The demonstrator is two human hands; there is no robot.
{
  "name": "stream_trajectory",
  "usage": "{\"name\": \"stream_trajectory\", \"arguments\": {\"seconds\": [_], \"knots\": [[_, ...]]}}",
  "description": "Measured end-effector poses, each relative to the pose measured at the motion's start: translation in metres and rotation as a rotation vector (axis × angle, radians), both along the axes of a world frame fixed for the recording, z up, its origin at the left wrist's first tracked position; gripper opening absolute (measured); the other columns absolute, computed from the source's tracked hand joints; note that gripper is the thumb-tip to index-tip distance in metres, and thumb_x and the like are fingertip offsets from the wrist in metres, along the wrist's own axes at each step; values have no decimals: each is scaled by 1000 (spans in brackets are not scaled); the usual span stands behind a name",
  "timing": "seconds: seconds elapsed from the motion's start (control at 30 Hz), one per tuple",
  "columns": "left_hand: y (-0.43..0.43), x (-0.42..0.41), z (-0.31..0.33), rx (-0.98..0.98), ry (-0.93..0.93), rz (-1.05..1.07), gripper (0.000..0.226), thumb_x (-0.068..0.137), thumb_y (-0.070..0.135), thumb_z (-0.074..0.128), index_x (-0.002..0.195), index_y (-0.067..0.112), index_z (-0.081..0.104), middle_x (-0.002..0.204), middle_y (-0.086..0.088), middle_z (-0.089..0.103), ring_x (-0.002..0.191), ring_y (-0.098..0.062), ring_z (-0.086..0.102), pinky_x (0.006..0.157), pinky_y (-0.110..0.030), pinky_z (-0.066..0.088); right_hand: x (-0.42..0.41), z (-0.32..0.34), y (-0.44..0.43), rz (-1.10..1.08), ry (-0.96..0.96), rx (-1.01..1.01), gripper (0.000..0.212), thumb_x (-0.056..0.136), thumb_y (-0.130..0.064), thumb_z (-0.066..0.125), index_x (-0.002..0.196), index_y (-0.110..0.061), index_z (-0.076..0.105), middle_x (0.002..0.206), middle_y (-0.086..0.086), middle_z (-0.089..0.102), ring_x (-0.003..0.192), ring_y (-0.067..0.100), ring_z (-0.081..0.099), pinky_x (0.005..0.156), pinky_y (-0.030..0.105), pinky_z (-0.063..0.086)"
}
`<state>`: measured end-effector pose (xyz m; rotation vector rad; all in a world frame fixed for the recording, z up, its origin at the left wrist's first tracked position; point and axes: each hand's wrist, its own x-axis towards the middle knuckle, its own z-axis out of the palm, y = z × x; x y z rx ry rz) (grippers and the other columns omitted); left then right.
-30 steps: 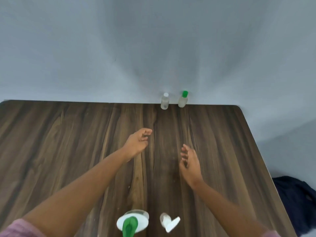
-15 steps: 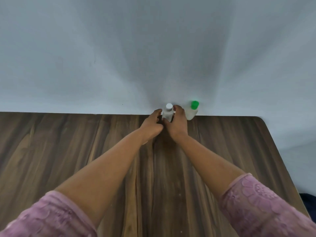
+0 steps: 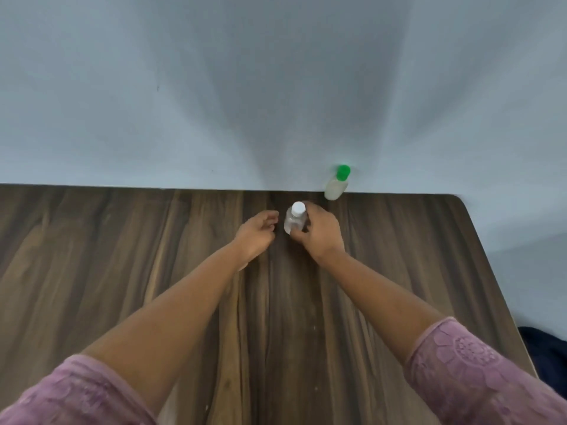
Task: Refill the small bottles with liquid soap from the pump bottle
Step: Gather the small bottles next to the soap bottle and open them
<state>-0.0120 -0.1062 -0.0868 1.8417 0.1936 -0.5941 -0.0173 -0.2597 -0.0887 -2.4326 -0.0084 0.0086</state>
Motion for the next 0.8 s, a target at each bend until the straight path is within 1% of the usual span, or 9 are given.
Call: {"name": "stream_trajectory", "arguments": {"seconds": [0.1,0.2,0.33,0.43,0.5,0.57,0.67,0.73,0.8], "knots": [[14,-37,6,55,54,-27,53,87,-14,40,133,12,46,136,-6,51,127,-18,46,107,-32,38,-51,0,-6,54,61,-9,46,75,-18,73,119,-13,59,111,5,66,98,22,61,85,35,50],[19,-72,18,99,58,-76,48,89,-10,41,133,8,47,134,-11,53,125,-19,49,103,-29,40,-104,4,-11,91,99,-25,49,75,-15,73,122,-10,59,114,7,65,100,24,61,83,26,44],[17,-119,42,127,34,-141,44,90,-7,40,132,5,48,131,-12,54,124,-19,49,95,-21,39,-181,7,-25,85,174,-15,53,73,-12,74,124,-9,58,118,8,64,105,25,60,87,28,44],[19,-146,58,118,37,-187,41,91,-4,42,129,9,50,129,-8,56,122,-17,50,90,-21,39,-239,9,-36,88,205,-24,52,72,-11,75,122,-9,59,114,8,65,100,25,62,85,31,48],[21,-158,64,123,18,-180,38,91,-2,43,126,10,53,125,-8,59,120,-17,52,93,-23,41,-273,7,-42,117,202,-34,54,71,-10,76,122,-7,60,112,10,65,94,25,64,80,28,47],[25,-172,70,129,3,-175,35,92,1,44,124,11,54,124,-8,60,119,-17,52,101,-28,41,-307,8,-47,143,202,-52,53,71,-10,76,121,-6,61,112,10,65,89,24,64,78,23,43],[31,-189,77,135,2,-164,32,93,4,46,123,10,54,123,-9,60,119,-19,52,106,-34,39,-348,7,-53,138,209,-26,49,69,-14,74,117,-9,62,111,5,65,84,12,60,77,23,47],[36,-197,79,127,0,-153,31,93,2,46,121,9,55,122,-12,60,119,-20,53,106,-35,39,-370,8,-54,117,233,-20,48,69,-16,72,116,-11,62,110,0,64,84,6,56,75,14,42],[41,-203,80,135,-4,-157,31,92,0,45,119,11,56,120,-11,61,119,-21,53,106,-36,39,-384,8,-54,108,246,-27,47,70,-16,72,116,-12,62,110,-2,64,85,5,55,74,6,35]]}}
